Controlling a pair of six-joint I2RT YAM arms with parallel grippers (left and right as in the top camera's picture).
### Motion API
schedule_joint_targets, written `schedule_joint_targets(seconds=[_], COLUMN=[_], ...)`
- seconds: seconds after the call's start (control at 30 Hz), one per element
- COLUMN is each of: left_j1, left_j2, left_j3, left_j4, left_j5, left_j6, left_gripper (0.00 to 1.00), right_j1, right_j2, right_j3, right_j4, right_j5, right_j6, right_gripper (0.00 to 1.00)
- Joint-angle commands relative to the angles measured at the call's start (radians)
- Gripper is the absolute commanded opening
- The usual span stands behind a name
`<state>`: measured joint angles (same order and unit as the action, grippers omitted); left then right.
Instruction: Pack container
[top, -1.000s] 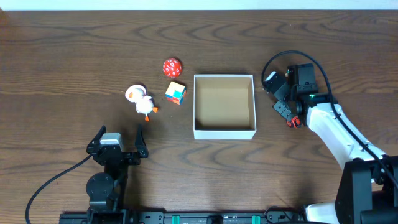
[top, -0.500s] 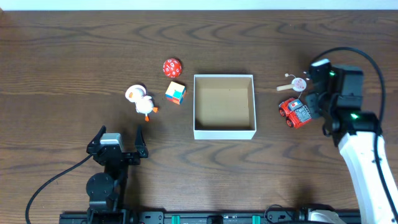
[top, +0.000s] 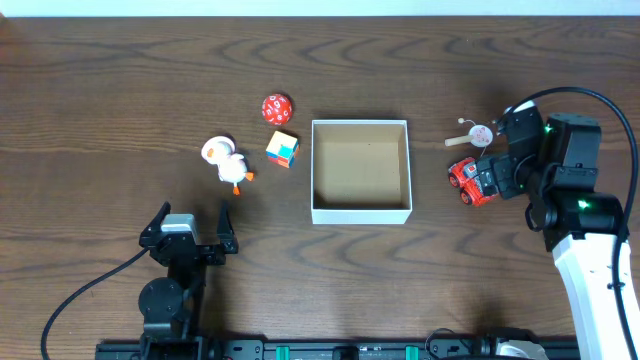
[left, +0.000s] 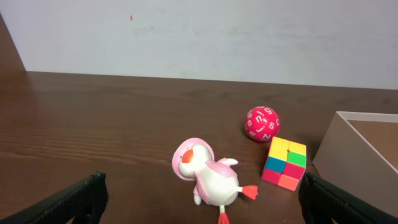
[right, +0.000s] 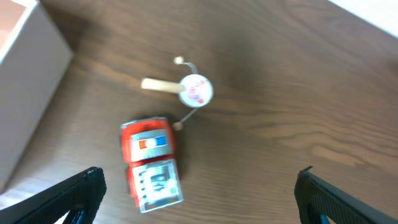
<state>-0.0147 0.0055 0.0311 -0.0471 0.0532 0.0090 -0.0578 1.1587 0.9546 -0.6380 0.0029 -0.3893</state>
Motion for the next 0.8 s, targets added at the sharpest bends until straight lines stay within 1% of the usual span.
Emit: schedule_joint_targets(seconds=[0.0, 0.13, 0.33, 0.53, 0.73, 0.77], left_j1=[0.005, 0.005, 0.005, 0.005, 0.005, 0.005], left_j2=[-0.002, -0.002, -0.002, -0.002, -0.002, -0.002], left_j3=[-0.027, -0.027, -0.027, -0.027, -0.027, -0.027], left_j4=[-0.016, -0.016, -0.016, -0.016, -0.016, -0.016], left_j5=[0.0, 0.0, 0.0, 0.0, 0.0, 0.0], left_j6=[0.017, 0.017, 0.017, 0.017, 0.017, 0.017], left_gripper=[0.98, 0.98, 0.98, 0.98, 0.98, 0.98], right_j1=[-0.008, -0.008, -0.008, -0.008, -0.008, -0.008], right_j2=[0.021, 0.098, 0.235, 0.357, 0.449, 0.461], right_j3=[0.006, 0.003, 0.003, 0.003, 0.003, 0.003], right_j4=[-0.025, -0.032, 0.003, 0.048, 0.074, 0.076], right_j5=[-0.059, -0.059, -0.05, 0.061, 0.061, 0.06], right_j6=[-0.002, -0.054, -0.053, 0.029, 0.061, 0.068], right_gripper=[0.99, 0.99, 0.99, 0.99, 0.99, 0.98])
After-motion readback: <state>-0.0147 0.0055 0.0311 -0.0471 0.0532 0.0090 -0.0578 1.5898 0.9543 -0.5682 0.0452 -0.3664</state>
